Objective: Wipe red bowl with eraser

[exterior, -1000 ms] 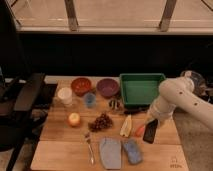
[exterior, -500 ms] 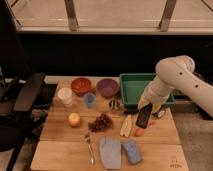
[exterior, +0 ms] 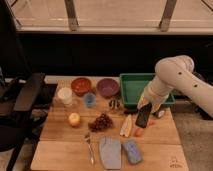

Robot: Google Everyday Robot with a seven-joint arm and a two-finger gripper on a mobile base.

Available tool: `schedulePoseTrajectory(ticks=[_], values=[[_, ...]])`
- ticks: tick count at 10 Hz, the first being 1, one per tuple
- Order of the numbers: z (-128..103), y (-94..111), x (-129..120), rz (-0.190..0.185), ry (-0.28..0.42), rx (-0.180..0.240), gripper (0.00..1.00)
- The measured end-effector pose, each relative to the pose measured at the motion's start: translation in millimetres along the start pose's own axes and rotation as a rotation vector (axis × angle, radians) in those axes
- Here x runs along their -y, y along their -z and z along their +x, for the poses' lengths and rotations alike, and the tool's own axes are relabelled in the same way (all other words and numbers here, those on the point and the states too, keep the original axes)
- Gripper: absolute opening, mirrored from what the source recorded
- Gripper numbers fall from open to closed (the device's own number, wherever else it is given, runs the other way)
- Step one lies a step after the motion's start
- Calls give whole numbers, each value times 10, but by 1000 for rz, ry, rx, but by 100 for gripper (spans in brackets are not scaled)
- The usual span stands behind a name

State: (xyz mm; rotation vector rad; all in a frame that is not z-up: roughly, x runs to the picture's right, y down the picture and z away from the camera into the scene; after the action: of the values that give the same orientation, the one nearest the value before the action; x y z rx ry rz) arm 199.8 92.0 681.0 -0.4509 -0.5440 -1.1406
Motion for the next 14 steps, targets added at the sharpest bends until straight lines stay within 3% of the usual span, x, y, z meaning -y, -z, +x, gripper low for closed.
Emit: schedulePoseTrajectory(ticks=[3, 6, 9, 12, 14], values=[[328, -75, 256, -20, 43, -28, 0], [878, -239, 838, -25, 110, -47, 0], [1067, -457, 1573, 16, 176, -37, 0], [1149, -620, 2423, 92, 248, -59, 0], [1160, -620, 2470, 98, 248, -66, 0]])
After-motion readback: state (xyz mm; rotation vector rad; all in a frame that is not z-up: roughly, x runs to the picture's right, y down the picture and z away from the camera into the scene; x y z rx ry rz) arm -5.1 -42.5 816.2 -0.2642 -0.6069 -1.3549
